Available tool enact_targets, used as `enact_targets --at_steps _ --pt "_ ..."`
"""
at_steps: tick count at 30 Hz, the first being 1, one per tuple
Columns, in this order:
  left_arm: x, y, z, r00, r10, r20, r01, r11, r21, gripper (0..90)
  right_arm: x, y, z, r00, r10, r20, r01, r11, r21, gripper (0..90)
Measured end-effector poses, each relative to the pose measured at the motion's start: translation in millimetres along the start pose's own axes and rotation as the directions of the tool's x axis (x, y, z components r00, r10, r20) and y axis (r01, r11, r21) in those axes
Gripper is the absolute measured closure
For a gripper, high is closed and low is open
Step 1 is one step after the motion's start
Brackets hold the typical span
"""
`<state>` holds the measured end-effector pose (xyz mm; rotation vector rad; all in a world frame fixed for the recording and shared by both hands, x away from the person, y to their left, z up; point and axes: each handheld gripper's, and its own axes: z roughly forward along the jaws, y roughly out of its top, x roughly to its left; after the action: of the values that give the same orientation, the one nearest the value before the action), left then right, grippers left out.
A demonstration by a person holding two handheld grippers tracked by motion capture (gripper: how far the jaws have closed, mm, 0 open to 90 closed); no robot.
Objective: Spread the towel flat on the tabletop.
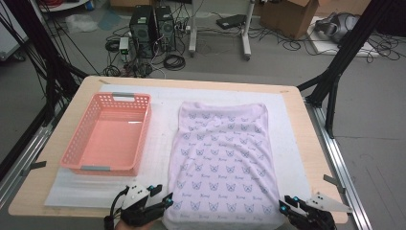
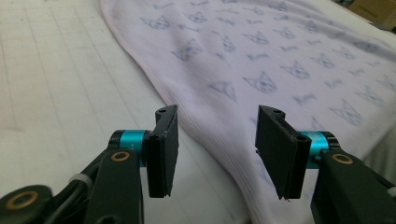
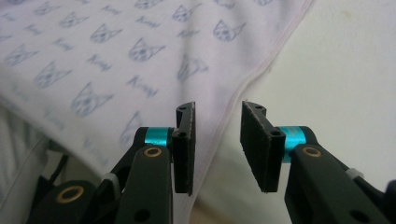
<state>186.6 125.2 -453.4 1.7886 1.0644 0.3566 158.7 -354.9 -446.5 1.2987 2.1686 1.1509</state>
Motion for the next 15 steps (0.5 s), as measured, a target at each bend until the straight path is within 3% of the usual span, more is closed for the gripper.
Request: enact_targets --at_steps 4,6,8,9,11,12,15 --pt "5.3 4.9 18.4 0.9996 -0.026 -0.009 0.026 0.9987 0.043 48.6 -4.4 7.4 16.7 0.9996 -0.006 0.028 0.005 0.999 0.033 63.3" --pt "2.1 4.3 23.0 0.9999 -0.003 -0.016 0.004 0.9991 0.042 49.3 -6.3 7.9 19.3 0.9994 -0.011 0.032 0.010 0.999 0.031 68.3" --pt "-3.2 1.9 23.7 0.9970 0.056 -0.053 -0.054 0.9976 0.043 59.0 -7.4 6.7 18.4 0.9994 -0.004 0.033 0.003 1.000 0.027 80.3" --pt "-4.5 1.0 22.9 0.9943 0.080 -0.071 -0.077 0.9960 0.045 69.9 -7.9 6.0 18.1 1.0000 0.000 0.009 0.000 1.000 0.022 86.5" --pt "-2.8 1.6 19.8 0.9981 0.041 -0.046 -0.038 0.9975 0.060 86.2 -6.5 5.2 16.6 0.9999 -0.007 0.012 0.007 1.000 0.025 87.6" --pt "-3.8 0.9 17.7 0.9976 0.052 -0.047 -0.049 0.9968 0.063 86.6 -6.3 4.8 14.9 1.0000 0.000 0.009 0.000 1.000 0.026 87.9" --pt "-4.9 -4.3 9.4 0.9990 0.030 -0.032 -0.028 0.9978 0.060 86.8 -8.5 0.2 7.5 1.0000 0.004 -0.002 -0.004 1.000 0.025 88.1"
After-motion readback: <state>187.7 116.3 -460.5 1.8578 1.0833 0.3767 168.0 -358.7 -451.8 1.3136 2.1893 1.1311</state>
